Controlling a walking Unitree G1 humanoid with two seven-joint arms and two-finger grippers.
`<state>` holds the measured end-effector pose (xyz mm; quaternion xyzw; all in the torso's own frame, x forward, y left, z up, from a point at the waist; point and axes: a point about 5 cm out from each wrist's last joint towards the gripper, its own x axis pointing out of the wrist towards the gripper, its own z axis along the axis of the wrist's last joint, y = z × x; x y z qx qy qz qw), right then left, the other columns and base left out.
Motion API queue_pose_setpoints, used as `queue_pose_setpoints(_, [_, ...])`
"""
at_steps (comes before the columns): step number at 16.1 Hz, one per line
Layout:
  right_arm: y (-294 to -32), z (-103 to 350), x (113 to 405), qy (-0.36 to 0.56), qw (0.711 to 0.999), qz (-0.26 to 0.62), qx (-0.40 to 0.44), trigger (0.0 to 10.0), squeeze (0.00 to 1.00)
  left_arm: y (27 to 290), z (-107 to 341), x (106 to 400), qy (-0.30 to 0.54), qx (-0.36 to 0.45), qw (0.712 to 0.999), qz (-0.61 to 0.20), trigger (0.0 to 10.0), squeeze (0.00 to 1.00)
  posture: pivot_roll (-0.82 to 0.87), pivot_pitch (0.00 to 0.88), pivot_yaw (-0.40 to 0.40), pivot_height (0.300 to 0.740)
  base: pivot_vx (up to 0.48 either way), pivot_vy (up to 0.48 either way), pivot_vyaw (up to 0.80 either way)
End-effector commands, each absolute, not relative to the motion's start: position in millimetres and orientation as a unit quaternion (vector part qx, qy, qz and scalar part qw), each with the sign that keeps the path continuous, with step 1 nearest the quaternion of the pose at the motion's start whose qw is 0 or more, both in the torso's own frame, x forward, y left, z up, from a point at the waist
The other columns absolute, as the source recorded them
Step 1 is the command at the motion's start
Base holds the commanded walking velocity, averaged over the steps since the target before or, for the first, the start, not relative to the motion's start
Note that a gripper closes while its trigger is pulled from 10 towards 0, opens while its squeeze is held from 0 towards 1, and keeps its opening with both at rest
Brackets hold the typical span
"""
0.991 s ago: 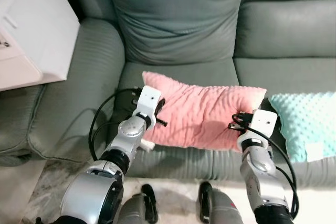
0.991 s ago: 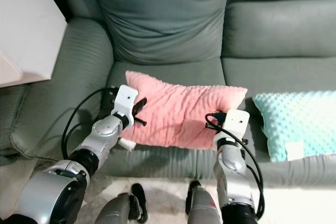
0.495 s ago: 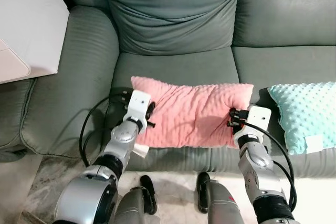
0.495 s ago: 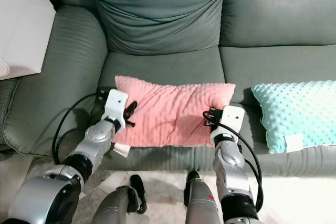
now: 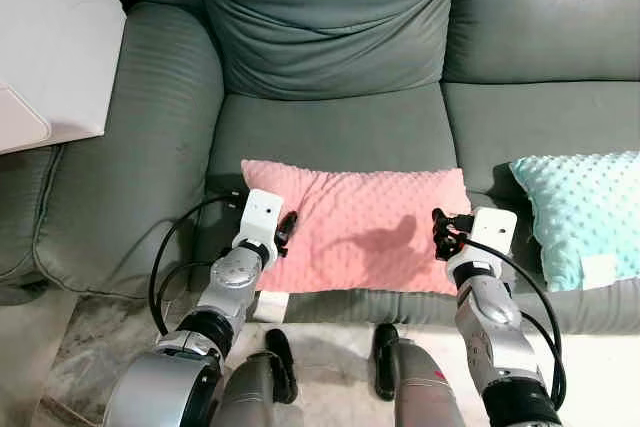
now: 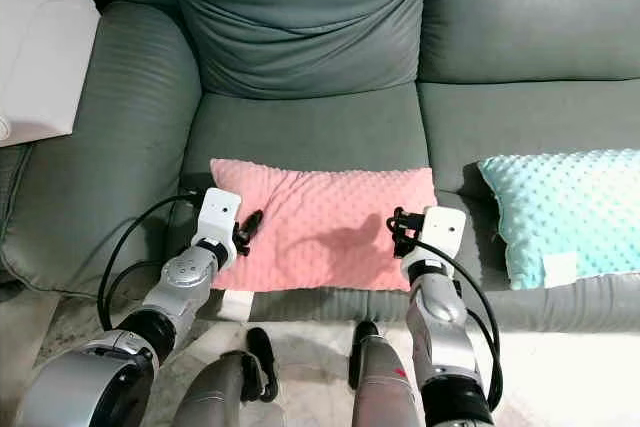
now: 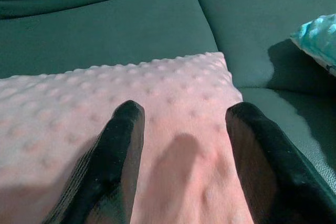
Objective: Move the pillow to the sofa
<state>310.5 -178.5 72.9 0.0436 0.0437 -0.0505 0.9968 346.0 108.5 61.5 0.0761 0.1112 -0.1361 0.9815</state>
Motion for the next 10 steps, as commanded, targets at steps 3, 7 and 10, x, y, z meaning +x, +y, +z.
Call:
queue_pose_setpoints(3, [-172, 67, 305, 0.052, 0.997, -0.038, 0.046, 10.0, 1.0, 114, 50, 339, 0.126, 0.11, 0.979, -0.119, 10.0, 1.0, -0.19, 0.423, 0.103, 0.74, 0.0, 0.0, 0.0])
queue_pose_setpoints(7, [-169, 76, 309, 0.035, 0.998, -0.024, 0.039, 10.0, 1.0, 117, 68, 349, 0.072, 0.152, 0.981, -0.091, 10.0, 1.0, -0.19, 0.418, 0.1, 0.74, 0.0, 0.0, 0.0])
queue_pose_setpoints(10, [-166, 79, 310, 0.027, 0.999, -0.017, 0.035, 10.0, 1.0, 118, 75, 352, 0.044, 0.187, 0.978, -0.085, 10.0, 1.0, -0.19, 0.415, 0.1, 0.74, 0.0, 0.0, 0.0])
